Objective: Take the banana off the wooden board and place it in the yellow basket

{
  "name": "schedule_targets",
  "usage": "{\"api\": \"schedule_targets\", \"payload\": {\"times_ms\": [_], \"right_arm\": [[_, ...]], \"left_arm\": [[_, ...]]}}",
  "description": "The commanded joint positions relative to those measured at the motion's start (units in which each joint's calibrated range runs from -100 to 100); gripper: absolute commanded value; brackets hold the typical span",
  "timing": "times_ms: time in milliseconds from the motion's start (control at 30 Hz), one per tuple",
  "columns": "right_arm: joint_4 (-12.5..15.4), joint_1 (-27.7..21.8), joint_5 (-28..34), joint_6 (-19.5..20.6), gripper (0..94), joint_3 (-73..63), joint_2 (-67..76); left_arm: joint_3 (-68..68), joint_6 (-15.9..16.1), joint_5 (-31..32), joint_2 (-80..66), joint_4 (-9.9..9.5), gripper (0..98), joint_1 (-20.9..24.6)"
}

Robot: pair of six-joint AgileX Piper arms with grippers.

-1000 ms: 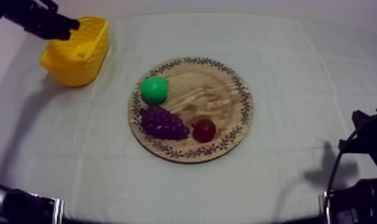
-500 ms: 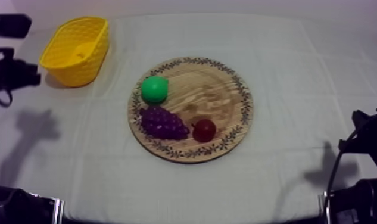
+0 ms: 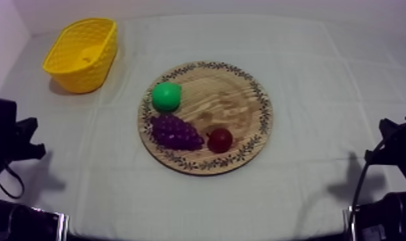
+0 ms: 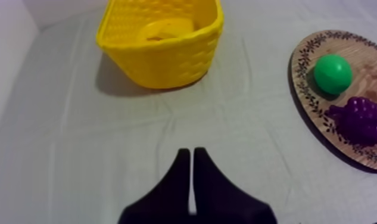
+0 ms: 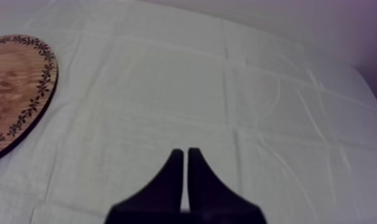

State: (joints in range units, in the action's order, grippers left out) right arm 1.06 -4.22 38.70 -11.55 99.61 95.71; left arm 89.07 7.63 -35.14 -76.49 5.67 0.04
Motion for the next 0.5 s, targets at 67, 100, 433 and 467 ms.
{"api": "schedule_targets", "payload": {"times_ms": [67,100,433,467], "right_arm": [[0.0,0.0,0.0,0.0,0.4,0.1,0.0],[0.0,0.0,0.0,0.0,0.4,0.1,0.0],[0.0,0.0,0.0,0.0,0.4,0.1,0.0],[0.0,0.0,0.0,0.0,0.4,0.1,0.0]], "left_arm": [[6.4,-3.6,0.3,-10.4,-2.50,0.0,-0.5],[7.3,-4.8,0.1,-11.8,-3.75,0.0,-0.6],[9.1,-8.1,-2.6,-19.1,-7.34,0.0,-1.7],[9.1,-8.7,-2.6,-19.7,-7.37,0.0,-1.9]]}}
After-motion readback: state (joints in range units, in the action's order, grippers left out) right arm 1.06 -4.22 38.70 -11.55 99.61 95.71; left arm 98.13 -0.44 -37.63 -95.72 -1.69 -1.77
